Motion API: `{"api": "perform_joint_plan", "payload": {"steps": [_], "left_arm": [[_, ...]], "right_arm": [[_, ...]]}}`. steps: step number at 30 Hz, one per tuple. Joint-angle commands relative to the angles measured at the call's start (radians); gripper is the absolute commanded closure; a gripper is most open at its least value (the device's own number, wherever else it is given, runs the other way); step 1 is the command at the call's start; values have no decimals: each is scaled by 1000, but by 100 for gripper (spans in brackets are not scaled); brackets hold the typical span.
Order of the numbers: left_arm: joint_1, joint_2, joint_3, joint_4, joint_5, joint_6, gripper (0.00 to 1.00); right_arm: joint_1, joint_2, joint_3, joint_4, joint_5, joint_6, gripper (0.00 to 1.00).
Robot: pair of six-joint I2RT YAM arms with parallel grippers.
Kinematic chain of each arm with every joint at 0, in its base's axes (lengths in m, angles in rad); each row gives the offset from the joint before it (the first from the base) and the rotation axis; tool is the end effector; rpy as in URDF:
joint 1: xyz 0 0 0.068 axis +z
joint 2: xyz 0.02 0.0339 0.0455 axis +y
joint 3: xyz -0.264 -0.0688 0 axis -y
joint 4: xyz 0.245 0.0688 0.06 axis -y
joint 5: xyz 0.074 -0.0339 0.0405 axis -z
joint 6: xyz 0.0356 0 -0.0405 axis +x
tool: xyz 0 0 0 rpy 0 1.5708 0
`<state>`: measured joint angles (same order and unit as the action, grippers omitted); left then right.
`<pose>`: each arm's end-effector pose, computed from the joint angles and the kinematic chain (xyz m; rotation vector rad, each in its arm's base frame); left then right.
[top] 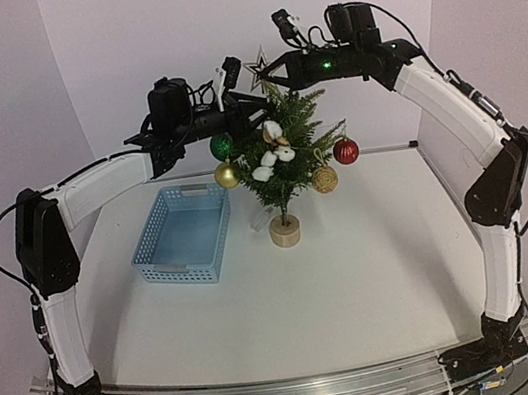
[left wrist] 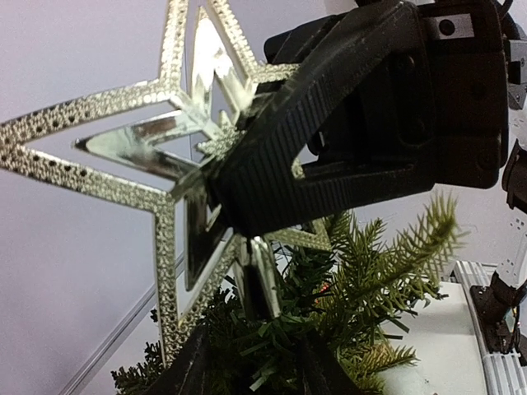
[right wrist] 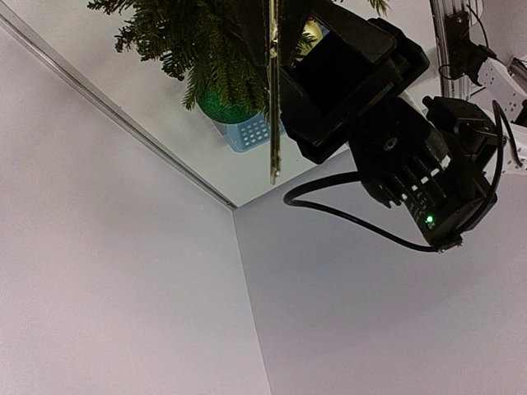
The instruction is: Decorate the small christmas tree
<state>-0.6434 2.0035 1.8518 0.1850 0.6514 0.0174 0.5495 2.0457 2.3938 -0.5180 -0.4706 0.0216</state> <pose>0.3744 -0.3078 0.3789 1.0083 1.2823 -0.9851 0.3794 0.2513 0.4704 -0.8021 1.6053 0.8223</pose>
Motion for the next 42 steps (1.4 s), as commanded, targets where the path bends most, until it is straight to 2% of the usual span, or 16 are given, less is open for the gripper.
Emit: {"api": "perform_joint_plan", "payload": {"steps": [1,6,20,30,42], "left_arm": [[-7,13,56,56,0,-8,68],[-14,22,64,63,12,-9,72],[-16,21,69,55,14,-8,95],[-17,19,69,50,5,-9,100],[-16,23,74,54,1,-9,100]], "right_arm": [[0,-41,33,9,0,-13,100],[0,-56,16,10,13,-14,100],[0,-96,-21,-2,50,-50,100],[-1,-78,-47,-3,35,-40,100],[0,-96,-90,-4,47,-51,100]]}}
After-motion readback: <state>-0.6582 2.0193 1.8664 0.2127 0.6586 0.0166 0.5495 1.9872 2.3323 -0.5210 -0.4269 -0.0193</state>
